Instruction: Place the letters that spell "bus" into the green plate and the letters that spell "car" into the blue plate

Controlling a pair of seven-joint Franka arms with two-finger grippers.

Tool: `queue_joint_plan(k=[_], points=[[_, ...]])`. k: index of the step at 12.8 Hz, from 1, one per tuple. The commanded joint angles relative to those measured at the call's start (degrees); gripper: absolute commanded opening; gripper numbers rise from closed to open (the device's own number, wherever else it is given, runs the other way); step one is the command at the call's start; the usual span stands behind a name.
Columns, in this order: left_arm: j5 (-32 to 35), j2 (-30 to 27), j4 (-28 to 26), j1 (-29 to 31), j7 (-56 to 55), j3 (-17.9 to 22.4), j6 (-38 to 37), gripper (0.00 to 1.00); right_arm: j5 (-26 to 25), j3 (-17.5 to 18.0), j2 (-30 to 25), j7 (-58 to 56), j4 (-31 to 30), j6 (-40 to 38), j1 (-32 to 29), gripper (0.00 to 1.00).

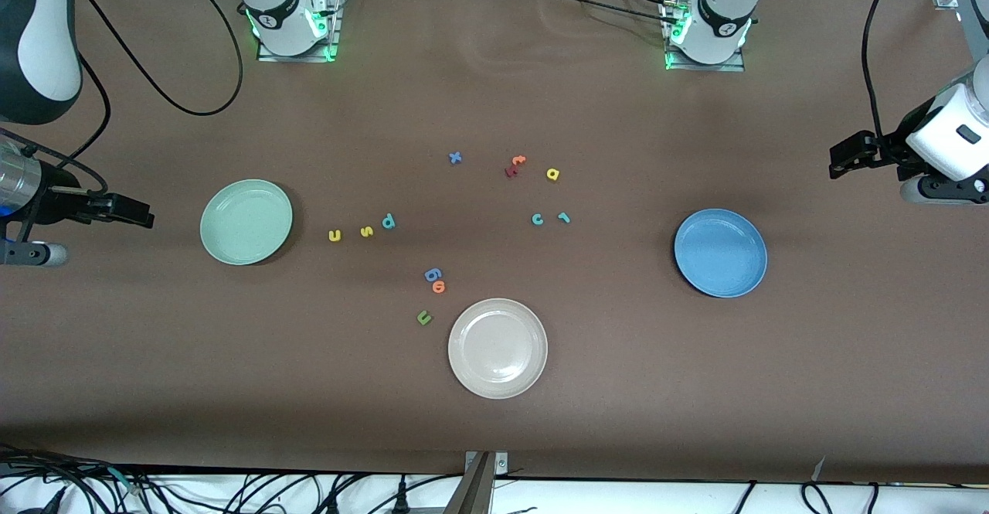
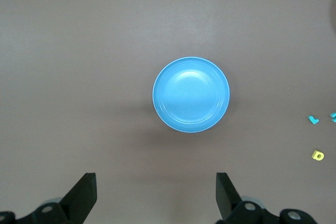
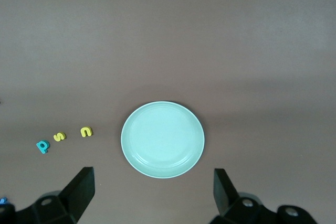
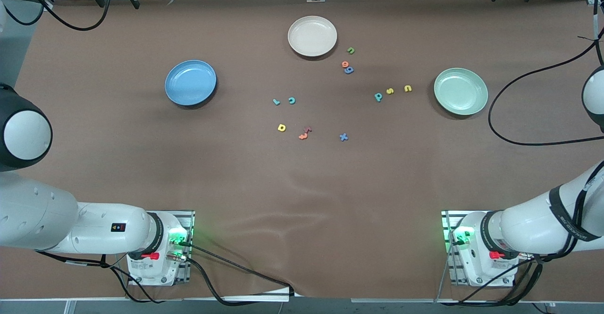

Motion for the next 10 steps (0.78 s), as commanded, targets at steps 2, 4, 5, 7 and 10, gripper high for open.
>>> queue_joint_plan(k=[2,4,5,7,10], points=[[-1.12,-0.19,-0.15,-0.14,-0.49,0.05,-0.25,1.0,0.99,0.31,-0.54,-0.08,-0.55,0.44,-0.45,1.0],[-1.12,-0.19,-0.15,-0.14,-0.4,0.05,-0.25,1.0,0.99,0.31,-0.54,0.36,-0.55,0.27,-0.45,1.0],[-1.21,-0.19,-0.15,-0.14,-0.4,0.05,-0.25,1.0,0.82,0.31,-0.54,0.54,-0.55,0.26,-0.37,1.0],[-1.21,-0.19,-0.15,-0.14,-0.4,0.05,-0.25,1.0,0.91,0.31,-0.45,0.63,-0.46,0.53,-0.19,1.0],[-1.12,-0.19,-0.15,-0.14,-0.49,0.05,-0.25,1.0,0.91,0.31,0.6,0.72,-0.46,0.7,0.07,1.0]])
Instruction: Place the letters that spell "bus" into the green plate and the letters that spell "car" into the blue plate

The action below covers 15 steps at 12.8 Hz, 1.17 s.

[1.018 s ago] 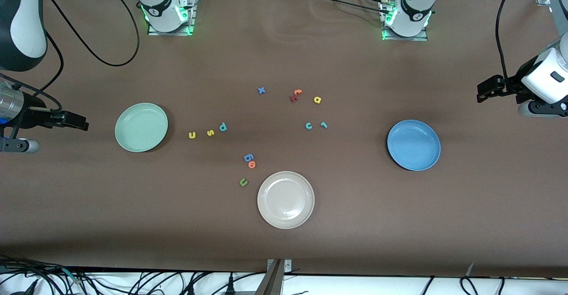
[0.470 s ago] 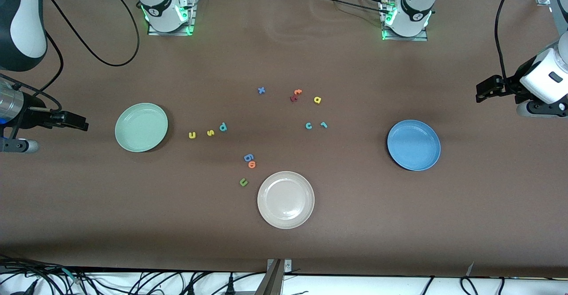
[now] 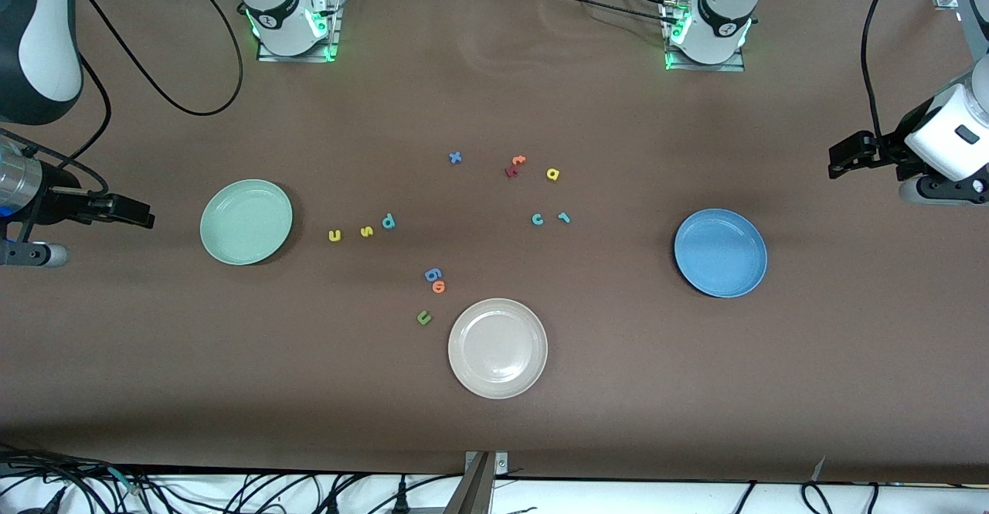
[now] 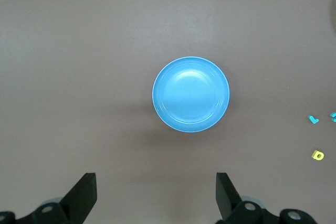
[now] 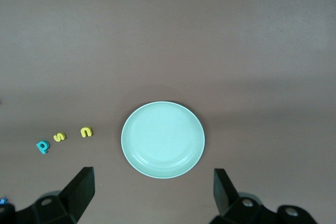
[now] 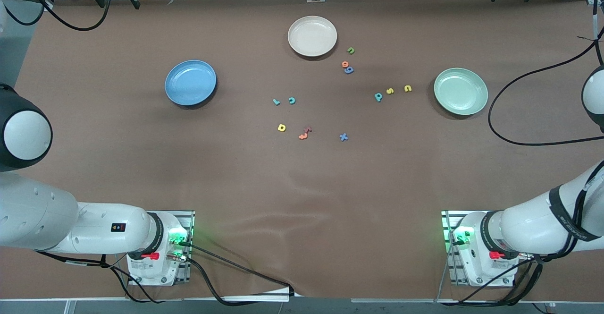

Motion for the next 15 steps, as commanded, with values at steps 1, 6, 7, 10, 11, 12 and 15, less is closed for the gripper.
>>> queue_joint_plan(k=[1,6,7,10,11,12,15], points=[[-1.12,-0.19,-0.1,-0.14,-0.46,0.09,-0.25,1.0,0.45,0.54,0.33,0.59,-0.45,0.68,0.64,1.0],[-1.12,-0.11,-0.1,-0.14,-0.46,0.09,-0.25,1.0,0.45,0.55,0.24,0.5,-0.45,1.03,2.84,1.0],[-1.21,-0.11,-0.1,-0.14,-0.46,0.09,-0.25,1.0,0.45,0.63,0.24,0.41,-0.45,2.16,3.28,1.0],[-1.21,-0.11,-0.1,-0.14,-0.46,0.09,-0.25,1.0,0.98,0.63,0.33,0.67,-0.45,2.44,3.81,1.0],[-1.21,-0.11,-0.1,-0.14,-0.46,0.09,-0.25,1.0,1.15,0.72,0.42,1.02,-0.45,2.52,4.16,0.99],[-1.21,-0.11,-0.1,-0.14,-0.46,0.09,-0.25,1.0,1.07,0.9,0.94,3.72,-0.45,2.53,4.95,0.99],[-1.12,-0.11,-0.1,-0.14,-0.46,0.09,-0.25,1.0,1.06,0.9,2.7,8.14,-0.45,3.05,7.32,0.99]])
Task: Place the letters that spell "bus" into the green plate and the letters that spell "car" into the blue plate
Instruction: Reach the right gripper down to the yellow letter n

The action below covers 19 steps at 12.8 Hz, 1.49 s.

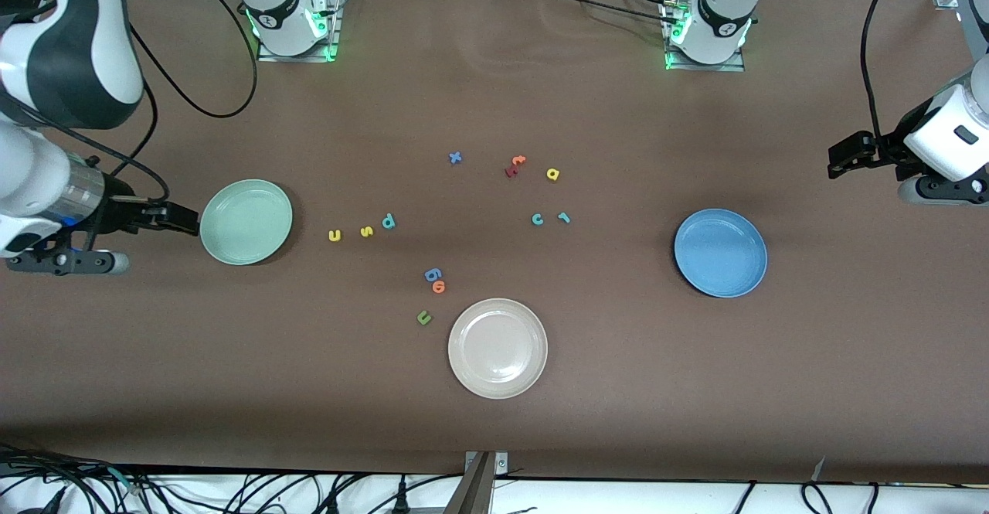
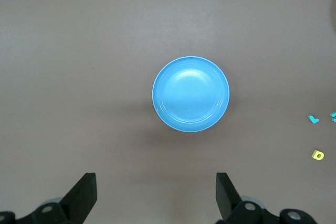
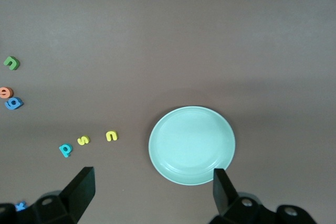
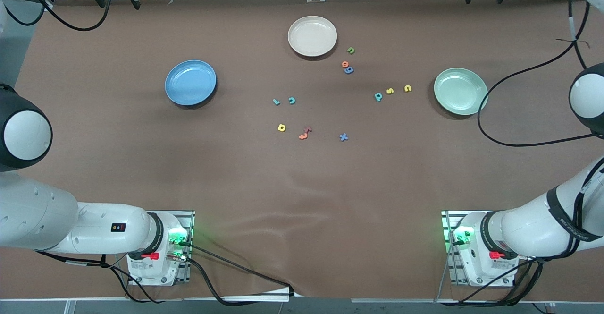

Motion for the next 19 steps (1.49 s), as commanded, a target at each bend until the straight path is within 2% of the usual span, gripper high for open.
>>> queue_joint_plan(k=[1,6,7,10,13,17,19], points=[[-1.21,-0.11,-0.01,-0.14,-0.4,0.11,-0.25,1.0,0.75,0.12,1.54,4.8,-0.5,1.86,2.15,0.99],[-1.21,0.15,0.07,-0.14,-0.4,0.11,-0.25,1.0,0.83,0.21,7.07,10.89,-1.46,6.52,7.68,0.99],[-1.21,0.15,0.08,-0.14,-0.4,0.11,-0.25,1.0,0.92,0.21,7.86,10.98,-3.21,8.53,9.0,0.99],[-1.21,0.15,0.08,-0.23,-0.32,0.11,-0.25,1.0,0.92,0.3,7.96,12.03,-13.21,20.73,10.94,0.99],[-1.21,0.15,0.08,-0.14,-0.4,0.11,-0.25,1.0,0.92,2.32,8.05,12.03,-22.0,32.6,10.94,0.99],[-1.21,0.33,0.08,-0.14,-1.27,-0.94,-0.25,1.0,0.92,3.28,8.58,10.89,-29.31,39.03,10.86,0.99],[-1.21,0.5,-0.01,-0.14,-2.33,-1.64,-0.25,1.0,0.92,3.46,8.66,10.89,-33.61,45.26,10.86,0.99]])
